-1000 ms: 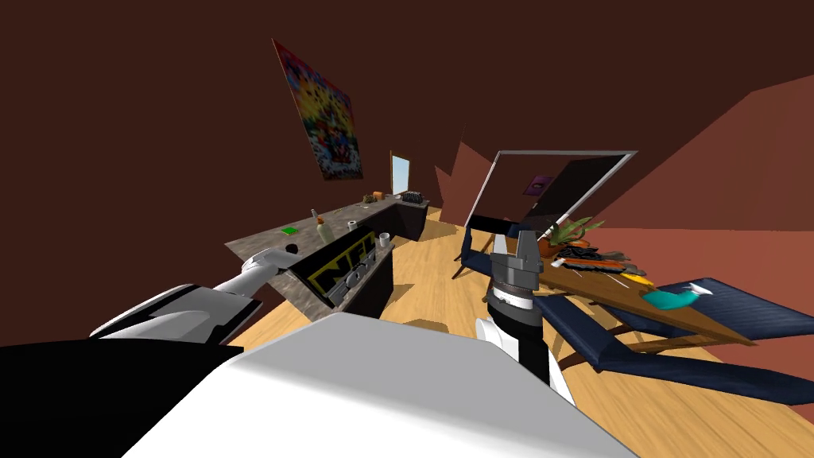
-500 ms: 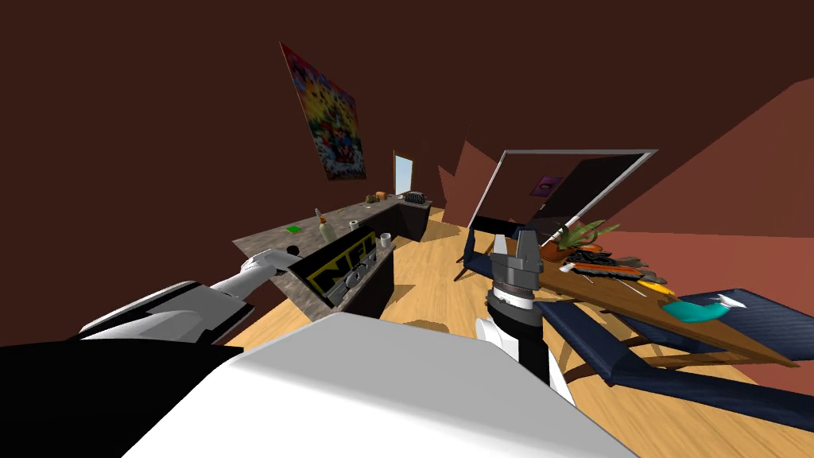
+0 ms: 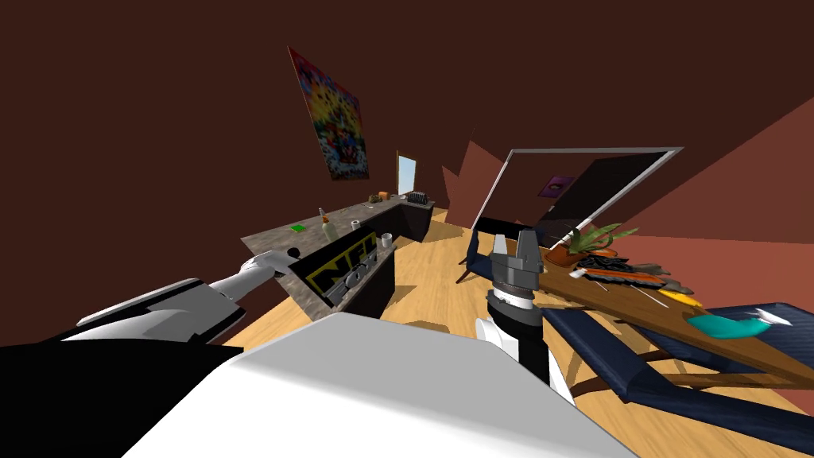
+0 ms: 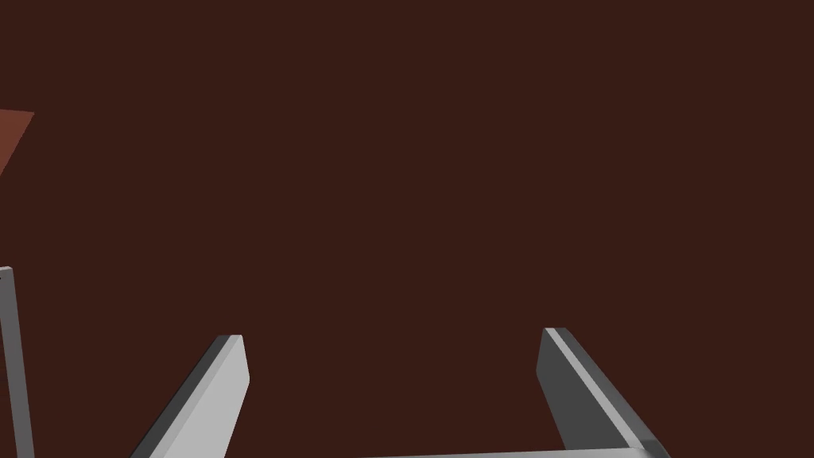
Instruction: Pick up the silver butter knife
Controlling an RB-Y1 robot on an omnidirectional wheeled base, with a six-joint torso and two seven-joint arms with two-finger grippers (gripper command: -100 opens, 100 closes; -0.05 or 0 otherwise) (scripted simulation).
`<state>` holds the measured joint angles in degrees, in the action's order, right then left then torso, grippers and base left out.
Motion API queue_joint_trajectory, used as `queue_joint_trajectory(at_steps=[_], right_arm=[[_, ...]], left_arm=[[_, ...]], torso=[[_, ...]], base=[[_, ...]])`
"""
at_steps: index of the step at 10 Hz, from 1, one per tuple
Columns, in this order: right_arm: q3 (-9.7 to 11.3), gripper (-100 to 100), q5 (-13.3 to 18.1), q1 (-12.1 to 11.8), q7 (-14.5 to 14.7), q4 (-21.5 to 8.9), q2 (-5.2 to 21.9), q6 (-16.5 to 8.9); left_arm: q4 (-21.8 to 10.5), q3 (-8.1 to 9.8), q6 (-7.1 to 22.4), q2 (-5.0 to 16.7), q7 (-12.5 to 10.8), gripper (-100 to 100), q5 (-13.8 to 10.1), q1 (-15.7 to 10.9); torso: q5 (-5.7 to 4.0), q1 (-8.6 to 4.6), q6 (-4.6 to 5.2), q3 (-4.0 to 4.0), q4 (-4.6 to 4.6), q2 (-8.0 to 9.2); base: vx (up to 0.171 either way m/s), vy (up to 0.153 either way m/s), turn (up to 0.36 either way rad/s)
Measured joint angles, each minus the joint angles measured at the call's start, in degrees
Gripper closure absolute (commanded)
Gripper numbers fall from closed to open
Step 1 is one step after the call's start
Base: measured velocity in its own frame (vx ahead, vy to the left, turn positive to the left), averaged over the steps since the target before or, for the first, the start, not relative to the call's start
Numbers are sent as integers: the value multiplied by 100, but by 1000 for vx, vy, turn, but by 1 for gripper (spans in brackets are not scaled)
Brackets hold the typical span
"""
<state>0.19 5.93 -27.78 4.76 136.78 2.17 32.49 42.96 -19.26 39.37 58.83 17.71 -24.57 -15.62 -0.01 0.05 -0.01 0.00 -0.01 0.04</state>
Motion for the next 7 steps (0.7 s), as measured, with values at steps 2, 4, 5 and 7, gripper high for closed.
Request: queue_joint_trajectory(at_steps=[2,4,5,7], right_arm=[[0,0,0,0,0,0,0,0],[0,0,0,0,0,0,0,0],[0,0,0,0,0,0,0,0],[0,0,0,0,0,0,0,0]], left_arm=[[-104,-352,-137,117,-129,-100,-277,-57],[-72,-532,-145,139,-171,100,-315,-42],[-73,-529,-145,139,-171,100,-315,-42],[-75,-541,-135,143,-151,100,-304,-37]], torso=[[-2,-8,-1,-4,-2,-7],[1,4,0,2,1,3],[1,4,0,2,1,3],[10,13,-7,11,10,13]], base=[[16,-17,53],[0,0,0],[3,0,-23],[0,0,0]])
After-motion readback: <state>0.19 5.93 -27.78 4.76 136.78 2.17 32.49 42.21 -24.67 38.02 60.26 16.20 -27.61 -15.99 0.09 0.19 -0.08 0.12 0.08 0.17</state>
